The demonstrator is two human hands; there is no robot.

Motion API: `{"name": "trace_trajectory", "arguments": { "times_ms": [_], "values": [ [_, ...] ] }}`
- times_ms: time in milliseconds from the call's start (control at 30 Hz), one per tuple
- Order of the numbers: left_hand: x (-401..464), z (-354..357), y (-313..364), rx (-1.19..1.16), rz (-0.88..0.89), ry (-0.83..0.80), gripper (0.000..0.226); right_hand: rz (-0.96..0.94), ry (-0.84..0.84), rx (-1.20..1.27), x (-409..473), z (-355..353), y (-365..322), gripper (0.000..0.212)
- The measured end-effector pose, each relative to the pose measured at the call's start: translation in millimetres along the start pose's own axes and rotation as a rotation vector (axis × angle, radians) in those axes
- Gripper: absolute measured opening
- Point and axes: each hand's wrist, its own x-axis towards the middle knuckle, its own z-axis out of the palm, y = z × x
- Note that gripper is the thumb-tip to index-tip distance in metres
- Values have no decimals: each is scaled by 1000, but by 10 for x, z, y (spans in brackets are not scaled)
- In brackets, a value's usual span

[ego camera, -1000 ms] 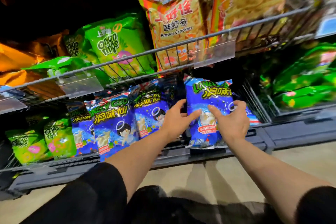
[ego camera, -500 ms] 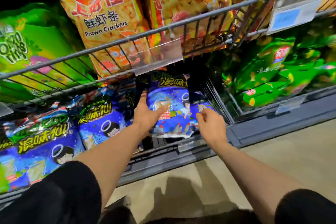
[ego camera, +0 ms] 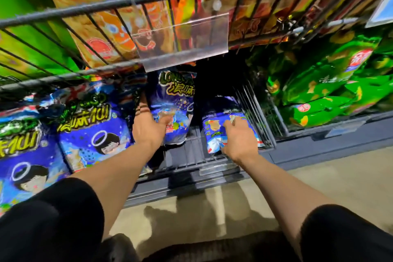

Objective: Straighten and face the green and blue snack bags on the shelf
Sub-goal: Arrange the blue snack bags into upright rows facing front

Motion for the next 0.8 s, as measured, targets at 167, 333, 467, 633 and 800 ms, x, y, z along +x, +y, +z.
{"name": "trace_trajectory", "arguments": {
  "times_ms": [167,333,467,633,800],
  "values": [
    [69,99,-131,-37,-15,0,92,-19,-40,-142,110,-4,-105,25],
    [71,93,-141,-60,-38,-31,89,-82,7,-158,58,-17,-107,25],
    [32,50,-126,-93,-25,-38,89,-67,187,-41,-27,-262,-15,22],
    [-9,-53,-91,-182,45,-66,87,-139,377,182,86,-798,-4,7],
    [-65,-56,-136,-192,67,-188,98,-41,394,342,248,-734,-62,15]
  ]
}}
